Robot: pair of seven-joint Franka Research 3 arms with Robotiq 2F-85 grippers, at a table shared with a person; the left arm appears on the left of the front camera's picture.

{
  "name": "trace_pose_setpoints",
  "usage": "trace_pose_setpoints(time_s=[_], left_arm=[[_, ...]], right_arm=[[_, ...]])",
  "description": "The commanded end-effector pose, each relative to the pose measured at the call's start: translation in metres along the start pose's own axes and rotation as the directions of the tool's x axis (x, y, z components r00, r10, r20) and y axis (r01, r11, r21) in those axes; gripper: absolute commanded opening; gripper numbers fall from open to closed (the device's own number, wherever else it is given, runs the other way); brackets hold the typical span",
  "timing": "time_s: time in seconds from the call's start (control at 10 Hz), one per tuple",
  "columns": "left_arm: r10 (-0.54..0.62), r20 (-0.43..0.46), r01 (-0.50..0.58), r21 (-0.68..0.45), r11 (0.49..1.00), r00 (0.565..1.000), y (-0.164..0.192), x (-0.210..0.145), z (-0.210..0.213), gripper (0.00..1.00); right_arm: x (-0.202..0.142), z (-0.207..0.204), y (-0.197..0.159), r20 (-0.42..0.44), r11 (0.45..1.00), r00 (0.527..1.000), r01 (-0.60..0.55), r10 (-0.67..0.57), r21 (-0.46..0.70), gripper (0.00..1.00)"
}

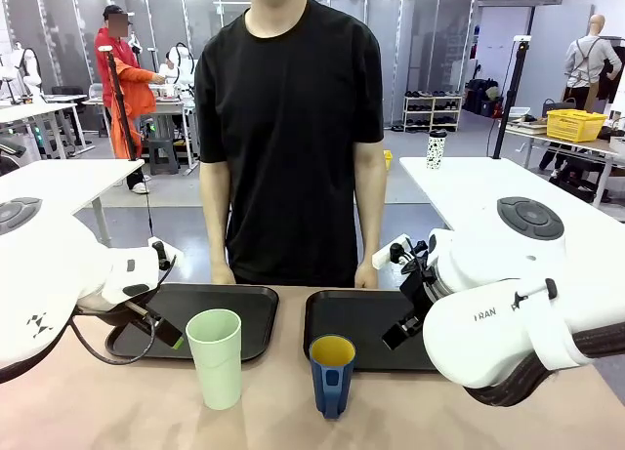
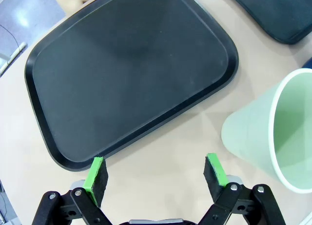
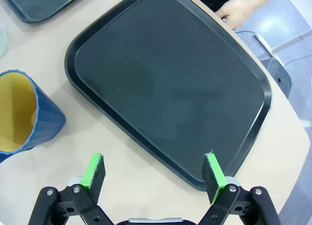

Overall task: Sort and store the cups by type.
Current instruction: Pick up the Reusable plastic cup.

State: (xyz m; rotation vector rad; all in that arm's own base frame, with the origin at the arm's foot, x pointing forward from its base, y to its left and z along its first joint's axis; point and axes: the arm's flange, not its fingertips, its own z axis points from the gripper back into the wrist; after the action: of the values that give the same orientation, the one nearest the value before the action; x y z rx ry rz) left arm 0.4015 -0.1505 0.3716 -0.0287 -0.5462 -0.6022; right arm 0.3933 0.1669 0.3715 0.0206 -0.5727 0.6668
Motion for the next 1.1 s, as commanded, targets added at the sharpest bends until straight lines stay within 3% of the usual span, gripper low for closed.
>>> trace_pose_setpoints(time_s=[0.0,0.7,1.0], left_arm=[[0.001,0.0,-0.001,0.0,1.0,1.0,0.0,0.0,0.0,1.0],[0.0,0.0,0.0,0.0,1.0,1.0,0.0,0.0,0.0,1.0],[-0.011,0.058,0.009,0.028,1.0,0.998,-0.007,0.002,0.026,1.0]], right_arm=[[0.0,0.0,0.0,0.0,1.0,1.0,0.002,-0.002,0.0,1.0],[0.0,0.0,0.0,0.0,1.0,1.0,0.0,0.0,0.0,1.0],[0.015,0.037,0.006,0.015,0.994,0.997,0.08,-0.079,-0.072,1.0]])
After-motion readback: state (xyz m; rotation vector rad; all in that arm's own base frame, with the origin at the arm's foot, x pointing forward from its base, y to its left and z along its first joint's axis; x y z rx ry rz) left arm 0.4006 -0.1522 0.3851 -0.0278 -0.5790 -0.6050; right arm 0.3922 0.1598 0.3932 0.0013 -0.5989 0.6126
